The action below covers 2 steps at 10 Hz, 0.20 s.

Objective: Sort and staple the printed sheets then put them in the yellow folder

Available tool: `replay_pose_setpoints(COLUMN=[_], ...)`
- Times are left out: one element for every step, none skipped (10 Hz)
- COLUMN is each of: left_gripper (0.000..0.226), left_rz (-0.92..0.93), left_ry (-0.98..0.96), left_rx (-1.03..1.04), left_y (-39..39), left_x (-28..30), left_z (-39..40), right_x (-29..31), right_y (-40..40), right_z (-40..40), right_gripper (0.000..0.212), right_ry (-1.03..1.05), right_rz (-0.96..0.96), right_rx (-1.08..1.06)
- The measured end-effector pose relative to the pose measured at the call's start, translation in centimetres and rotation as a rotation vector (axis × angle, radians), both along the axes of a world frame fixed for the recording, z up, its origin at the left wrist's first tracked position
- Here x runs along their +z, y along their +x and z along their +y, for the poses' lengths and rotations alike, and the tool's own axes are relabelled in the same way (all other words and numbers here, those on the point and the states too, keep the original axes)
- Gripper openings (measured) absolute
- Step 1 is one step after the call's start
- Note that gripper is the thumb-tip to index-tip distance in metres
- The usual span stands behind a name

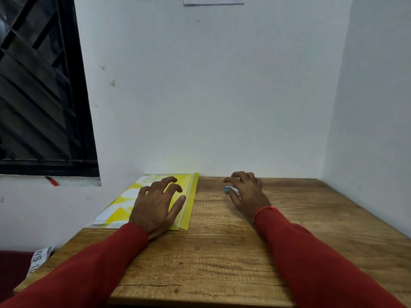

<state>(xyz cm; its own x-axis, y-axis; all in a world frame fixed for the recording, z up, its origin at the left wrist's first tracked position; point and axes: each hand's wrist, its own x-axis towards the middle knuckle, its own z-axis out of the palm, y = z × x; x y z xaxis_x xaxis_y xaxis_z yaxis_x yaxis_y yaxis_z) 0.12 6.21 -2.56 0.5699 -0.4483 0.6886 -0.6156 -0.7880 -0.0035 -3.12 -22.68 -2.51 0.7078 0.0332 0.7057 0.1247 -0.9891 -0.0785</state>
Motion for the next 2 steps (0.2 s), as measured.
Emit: replay_pose_setpoints(left_gripper=[0.044, 0.048], left_rz=[-0.021, 0.004], left_ry=[0.018, -0.024], left_rx=[-0.003, -0.001], left_y=[0.2, 0.2], left_x=[0.0, 0.6], left_z=[-0.5, -1.7], right_x=[0.2, 0.0], right_y=[0.1, 0.4], right_z=[-0.1, -0.1], right_gripper=[0.035, 0.037], right_ry=[-0.006, 0.026], right_rz=[-0.017, -0.049], right_rx=[0.018, 0.05])
